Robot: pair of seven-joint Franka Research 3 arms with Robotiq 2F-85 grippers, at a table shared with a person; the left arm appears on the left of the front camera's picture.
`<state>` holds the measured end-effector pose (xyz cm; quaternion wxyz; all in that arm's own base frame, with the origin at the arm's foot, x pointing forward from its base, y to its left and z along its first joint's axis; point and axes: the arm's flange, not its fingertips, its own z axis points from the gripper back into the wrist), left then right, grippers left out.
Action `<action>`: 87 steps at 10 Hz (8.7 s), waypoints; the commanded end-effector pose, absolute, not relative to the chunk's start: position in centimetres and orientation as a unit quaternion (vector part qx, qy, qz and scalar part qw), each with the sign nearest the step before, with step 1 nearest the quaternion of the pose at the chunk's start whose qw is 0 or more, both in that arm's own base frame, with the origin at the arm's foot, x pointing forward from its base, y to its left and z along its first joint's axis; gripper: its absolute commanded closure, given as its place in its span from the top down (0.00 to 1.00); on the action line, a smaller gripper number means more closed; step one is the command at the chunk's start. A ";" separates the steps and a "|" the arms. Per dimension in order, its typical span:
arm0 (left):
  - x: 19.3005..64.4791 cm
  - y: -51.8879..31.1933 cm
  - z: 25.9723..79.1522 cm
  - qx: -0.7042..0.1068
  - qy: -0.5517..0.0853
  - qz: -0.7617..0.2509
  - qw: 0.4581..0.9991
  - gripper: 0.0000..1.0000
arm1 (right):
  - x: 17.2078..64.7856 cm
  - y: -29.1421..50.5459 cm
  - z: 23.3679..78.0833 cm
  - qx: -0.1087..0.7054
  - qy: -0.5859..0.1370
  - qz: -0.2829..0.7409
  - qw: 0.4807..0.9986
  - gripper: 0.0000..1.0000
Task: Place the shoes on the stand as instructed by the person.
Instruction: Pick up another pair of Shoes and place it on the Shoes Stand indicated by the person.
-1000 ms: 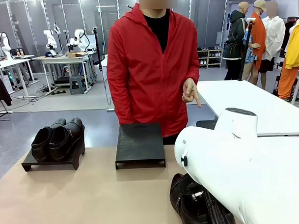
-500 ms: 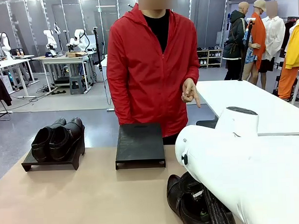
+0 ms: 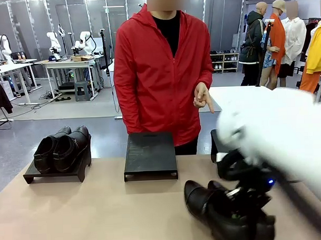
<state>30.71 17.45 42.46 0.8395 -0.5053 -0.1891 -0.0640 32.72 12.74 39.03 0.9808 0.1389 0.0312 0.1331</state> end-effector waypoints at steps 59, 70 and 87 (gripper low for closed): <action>30.3 17.4 42.4 -0.506 -0.189 -0.074 0.838 1.00 | 61.2 0.5 41.2 0.053 -0.229 -0.016 0.972 1.00; 30.3 17.4 42.4 -0.506 -0.189 -0.074 0.838 1.00 | 61.1 0.5 41.2 0.055 -0.228 -0.001 0.972 1.00; 30.3 17.4 42.4 -0.506 -0.189 -0.074 0.838 1.00 | 36.6 -26.0 44.4 0.570 -0.078 0.069 0.815 1.00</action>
